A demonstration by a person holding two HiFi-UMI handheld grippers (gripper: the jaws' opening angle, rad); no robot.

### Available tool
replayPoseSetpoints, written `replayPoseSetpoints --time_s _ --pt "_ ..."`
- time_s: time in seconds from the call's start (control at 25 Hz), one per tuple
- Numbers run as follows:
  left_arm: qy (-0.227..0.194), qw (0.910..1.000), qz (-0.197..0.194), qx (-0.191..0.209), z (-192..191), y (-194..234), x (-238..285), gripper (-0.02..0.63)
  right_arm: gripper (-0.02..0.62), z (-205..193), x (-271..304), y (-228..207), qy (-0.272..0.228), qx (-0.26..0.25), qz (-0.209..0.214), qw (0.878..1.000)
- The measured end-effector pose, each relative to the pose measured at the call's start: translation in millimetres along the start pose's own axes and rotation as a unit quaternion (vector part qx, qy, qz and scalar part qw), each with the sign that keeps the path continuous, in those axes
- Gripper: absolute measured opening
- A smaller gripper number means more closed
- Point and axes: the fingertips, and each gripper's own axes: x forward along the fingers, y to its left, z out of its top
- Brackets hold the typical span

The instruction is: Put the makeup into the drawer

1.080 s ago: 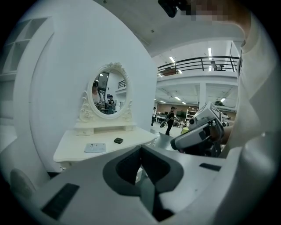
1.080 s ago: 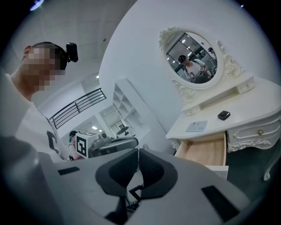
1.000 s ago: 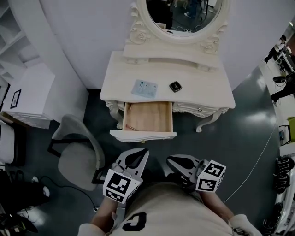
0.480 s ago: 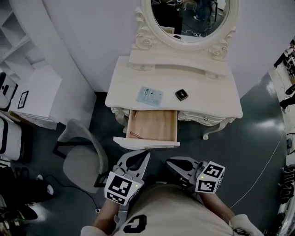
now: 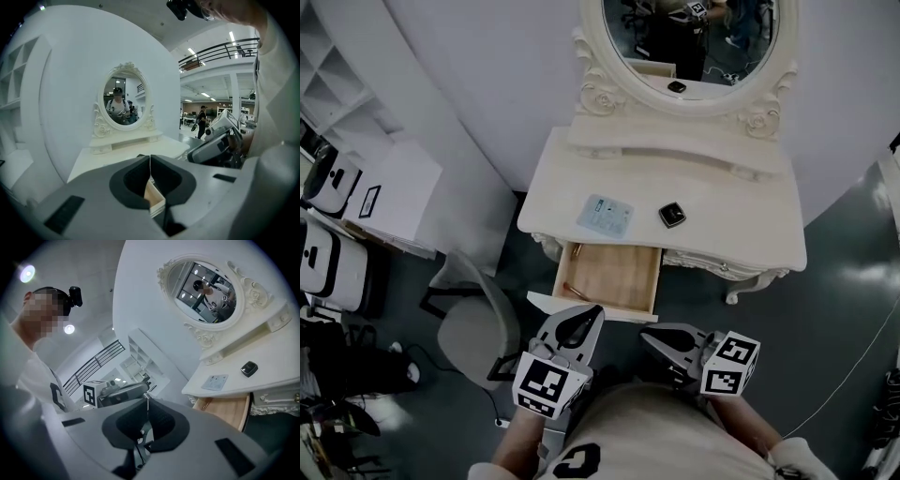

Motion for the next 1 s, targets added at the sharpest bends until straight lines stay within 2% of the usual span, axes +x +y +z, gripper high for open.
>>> replayPoseSetpoints --time_s 0.2,0.4,0.6,0.72,0.84,1.0 --pt "0.027 0.9983 0.044 0.029 8.1 -1.2 30.0 0.055 0.029 10.0 -20.4 -19.9 0.018 0.006 0.038 0.999" --pt "0.063 0.9936 0.071 0.061 8.6 6.5 61.0 0.055 0.029 17.6 -31.9 -34.3 0.03 0.013 0.069 0.997" --pt "0.087 0.9889 0.079 0.091 3.4 19.9 89.8 0.057 0.029 21.4 -36.8 -46.1 0.031 0.025 0.072 0.997" --pt "0.097 0.9871 0.065 0.11 -2.6 29.7 107.5 0.066 0.029 22.0 -32.7 -52.9 0.03 0.027 0.063 0.997" --pt "0.115 0.9852 0.031 0.123 -18.8 39.0 128.9 0.258 0.029 22.6 -25.5 -57.7 0.031 0.019 0.048 0.998" --pt "0.157 0.9733 0.011 0.167 -49.5 66.5 157.2 0.302 0.029 32.5 -19.5 -65.9 0.014 0.02 0.003 1.0"
